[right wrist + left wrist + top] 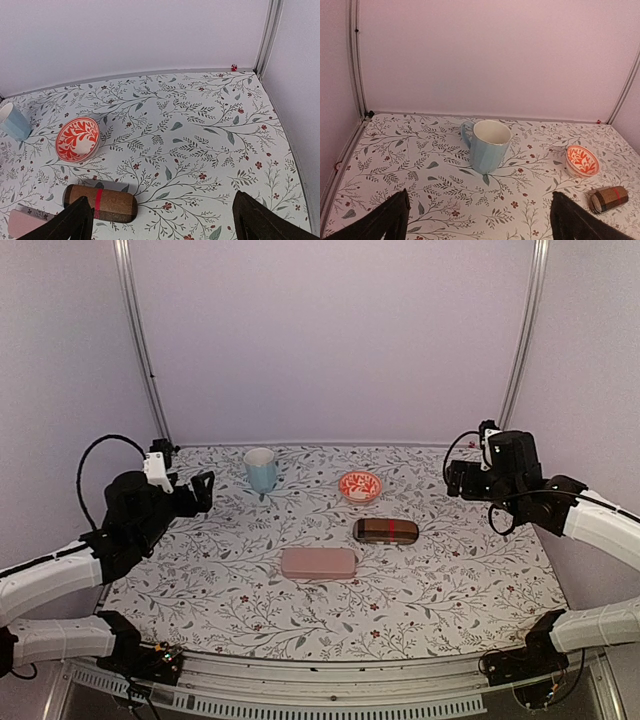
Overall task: Organize the sunglasses
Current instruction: Reset both arms
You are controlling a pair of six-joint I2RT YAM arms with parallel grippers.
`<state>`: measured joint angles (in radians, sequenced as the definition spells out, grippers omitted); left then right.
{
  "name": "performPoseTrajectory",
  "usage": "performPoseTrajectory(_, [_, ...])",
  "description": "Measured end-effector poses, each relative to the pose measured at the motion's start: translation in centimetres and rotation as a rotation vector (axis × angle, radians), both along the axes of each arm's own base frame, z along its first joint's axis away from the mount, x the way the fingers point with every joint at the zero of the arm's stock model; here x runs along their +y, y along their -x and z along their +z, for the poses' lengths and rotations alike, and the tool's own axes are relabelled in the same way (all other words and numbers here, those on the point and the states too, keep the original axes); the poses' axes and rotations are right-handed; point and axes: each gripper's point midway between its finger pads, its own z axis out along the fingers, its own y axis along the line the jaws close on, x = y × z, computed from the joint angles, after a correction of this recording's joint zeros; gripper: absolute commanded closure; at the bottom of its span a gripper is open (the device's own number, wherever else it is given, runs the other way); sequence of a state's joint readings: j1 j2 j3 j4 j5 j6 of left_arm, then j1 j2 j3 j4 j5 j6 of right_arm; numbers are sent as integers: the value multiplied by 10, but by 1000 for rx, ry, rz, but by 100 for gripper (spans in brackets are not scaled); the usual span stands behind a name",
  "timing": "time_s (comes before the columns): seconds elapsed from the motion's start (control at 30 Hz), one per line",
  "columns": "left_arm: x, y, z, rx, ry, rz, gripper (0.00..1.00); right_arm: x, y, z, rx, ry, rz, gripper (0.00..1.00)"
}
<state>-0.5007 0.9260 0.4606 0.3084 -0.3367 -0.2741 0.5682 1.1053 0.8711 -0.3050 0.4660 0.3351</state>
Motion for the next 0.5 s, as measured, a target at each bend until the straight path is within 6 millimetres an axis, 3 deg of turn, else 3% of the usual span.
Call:
performPoseTrajectory(0.33, [-3, 8, 15, 18, 11, -38, 1, 0, 25, 37, -89, -110, 76, 1])
performPoseTrajectory(0.5, [-2, 16, 26, -12, 28, -56, 1, -5, 36, 36, -106, -125, 86, 1])
